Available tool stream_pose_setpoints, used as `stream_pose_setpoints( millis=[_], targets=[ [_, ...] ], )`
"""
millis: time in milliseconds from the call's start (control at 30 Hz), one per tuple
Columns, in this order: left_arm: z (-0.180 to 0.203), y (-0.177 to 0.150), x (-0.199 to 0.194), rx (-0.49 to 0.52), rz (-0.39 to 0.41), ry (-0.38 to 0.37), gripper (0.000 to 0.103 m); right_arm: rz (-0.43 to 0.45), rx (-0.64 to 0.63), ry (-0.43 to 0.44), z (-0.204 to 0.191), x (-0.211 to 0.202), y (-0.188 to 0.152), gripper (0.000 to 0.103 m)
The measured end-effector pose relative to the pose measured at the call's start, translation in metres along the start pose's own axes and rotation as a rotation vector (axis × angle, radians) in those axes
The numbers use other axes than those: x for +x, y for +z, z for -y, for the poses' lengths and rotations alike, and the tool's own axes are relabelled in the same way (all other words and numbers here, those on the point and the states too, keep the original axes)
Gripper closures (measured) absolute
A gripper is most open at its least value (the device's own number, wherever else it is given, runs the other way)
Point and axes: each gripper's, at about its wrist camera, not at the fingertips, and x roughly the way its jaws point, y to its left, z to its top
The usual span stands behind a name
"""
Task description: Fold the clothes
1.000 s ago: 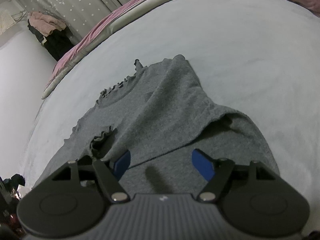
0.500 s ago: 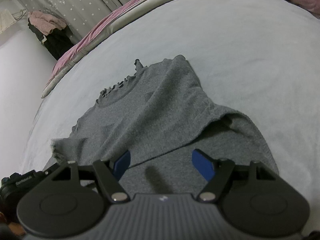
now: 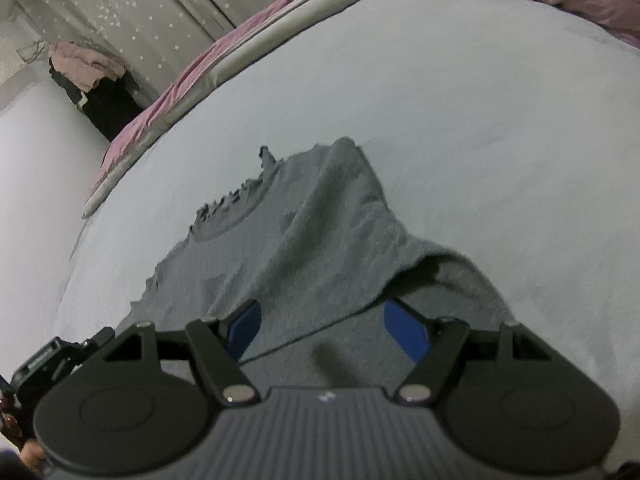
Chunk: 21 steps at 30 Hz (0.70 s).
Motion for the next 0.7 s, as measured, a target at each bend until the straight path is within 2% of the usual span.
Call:
stream_pose_setpoints(
  millis=[233,400,533,700],
  targets=[
    [0.014,0.002,0.021,0.155,0.046,0.076,0.067,0.005,0.031,-0.008,0.008,0.005,0.007,0.032],
    [0.027,-0.009,0.022,0.29,0.067,0.117,0.09,0.006,0.032,-0.019,0.011,0.009,0.01,0.032],
    [0.039,-0.013,0.017,0.398,0.112,0.134,0.103,0.005,0.037,-0.02,0.012,0.013,0.011,0.032],
    [0.046,-0.012,0.009,0.431,0.172,0.117,0.103,0.02,0.023,-0.026,0.01,0.012,0.012,0.032]
  ],
)
